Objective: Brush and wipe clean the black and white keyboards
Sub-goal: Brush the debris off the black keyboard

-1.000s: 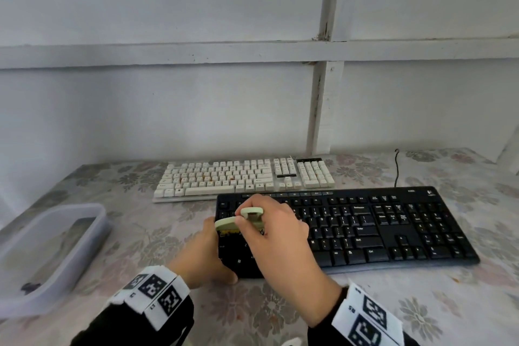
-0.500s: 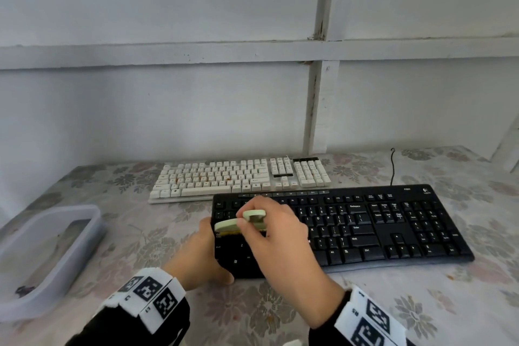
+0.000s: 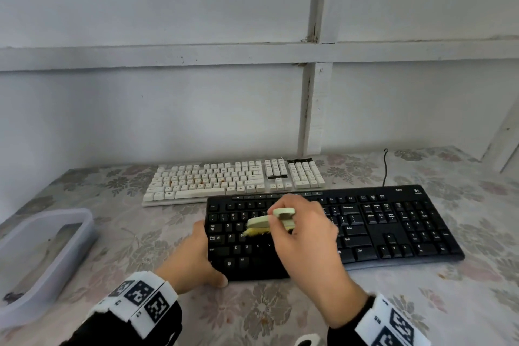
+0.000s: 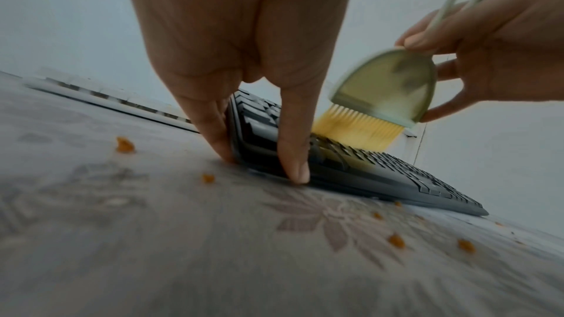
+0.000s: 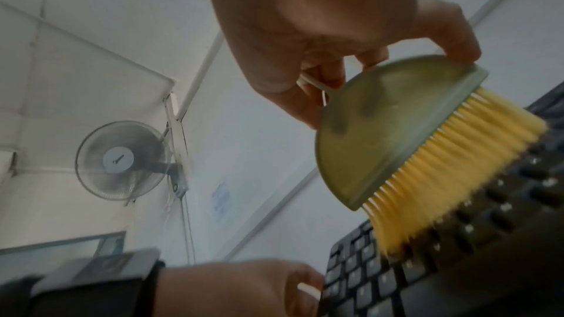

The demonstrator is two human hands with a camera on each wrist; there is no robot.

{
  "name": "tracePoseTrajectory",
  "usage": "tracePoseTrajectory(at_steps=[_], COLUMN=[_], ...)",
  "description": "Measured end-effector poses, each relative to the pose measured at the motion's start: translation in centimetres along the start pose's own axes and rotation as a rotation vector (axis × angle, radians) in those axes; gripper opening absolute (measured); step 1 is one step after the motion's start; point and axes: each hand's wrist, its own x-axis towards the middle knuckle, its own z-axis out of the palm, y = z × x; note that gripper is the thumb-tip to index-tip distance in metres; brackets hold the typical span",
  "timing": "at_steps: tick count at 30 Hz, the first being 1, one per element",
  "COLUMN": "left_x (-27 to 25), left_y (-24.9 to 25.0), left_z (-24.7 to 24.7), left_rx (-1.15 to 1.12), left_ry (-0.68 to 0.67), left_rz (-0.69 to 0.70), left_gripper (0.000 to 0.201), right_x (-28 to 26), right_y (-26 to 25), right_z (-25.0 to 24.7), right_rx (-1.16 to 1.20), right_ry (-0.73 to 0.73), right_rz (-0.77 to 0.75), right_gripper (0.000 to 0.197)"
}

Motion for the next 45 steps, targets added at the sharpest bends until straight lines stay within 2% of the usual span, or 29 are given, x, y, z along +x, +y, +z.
tracePoseTrajectory(at_steps=[2,4,6,10,13,15,18,20,25,28,30,35,37,40,43,45], left_x=[-0.1,0.0,0.0,0.0,0.1,0.1,0.0,0.0,0.0,-0.1,-0.1,-0.2,-0.2,-0.2,-0.3,-0.4], left_y=[0.0,0.0,0.0,-0.1,-0.1,-0.1,-0.1,0.0,0.1,0.2,0.2,0.3,0.3,0.2,0.2,0.3], left_z=[0.0,0.0,0.0,0.0,0.0,0.0,0.1,0.1,0.1,0.1,0.1,0.0,0.1,0.2,0.1,0.1], left_rx=[-0.010,-0.017,-0.026,-0.043,-0.044,-0.047,-0.047,-0.048,-0.053,-0.047,-0.054,-0.079,-0.083,-0.084,-0.075,-0.064], left_ry=[0.001,-0.001,-0.007,-0.014,-0.013,-0.012,-0.011,-0.010,-0.013,-0.015,-0.018,-0.017,-0.014,-0.011,-0.015,-0.017], left_rz=[-0.001,0.001,-0.002,-0.008,-0.025,-0.038,-0.043,-0.044,-0.058,-0.065,-0.067,-0.062,-0.051,-0.032,-0.023,-0.013], left_gripper=[0.099,0.099,0.098,0.096,0.097,0.098,0.098,0.098,0.100,0.102,0.101,0.108,0.110,0.111,0.112,0.112], right_x=[0.2,0.2,0.0,-0.3,0.1,0.1,-0.4,-0.6,0.0,-0.3,-0.5,0.0,0.2,0.2,-0.1,-0.2], right_y=[0.7,1.3,2.2,4.5,6.0,6.0,5.0,5.1,6.1,4.9,4.9,6.5,6.6,6.6,7.1,7.9], right_z=[-0.8,-1.2,-1.5,-2.4,-3.8,-4.5,-4.2,-3.7,-4.4,-4.7,-4.6,-6.4,-7.4,-7.6,-7.7,-8.5], right_rx=[0.085,0.242,0.298,0.233,0.132,0.148,0.303,0.268,0.123,0.261,0.271,0.174,0.230,0.365,0.296,0.237], right_ry=[0.010,-0.046,-0.062,-0.020,0.105,0.147,0.040,-0.009,0.171,0.067,0.000,0.140,0.184,0.133,0.068,0.085], right_rz=[-0.014,0.011,0.038,0.062,0.098,0.088,0.043,0.026,0.048,0.011,0.010,0.083,0.087,0.089,0.076,0.086], right_gripper=[0.017,0.015,0.015,0.016,0.015,0.017,0.016,0.014,0.021,0.018,0.018,0.018,0.015,0.015,0.015,0.014])
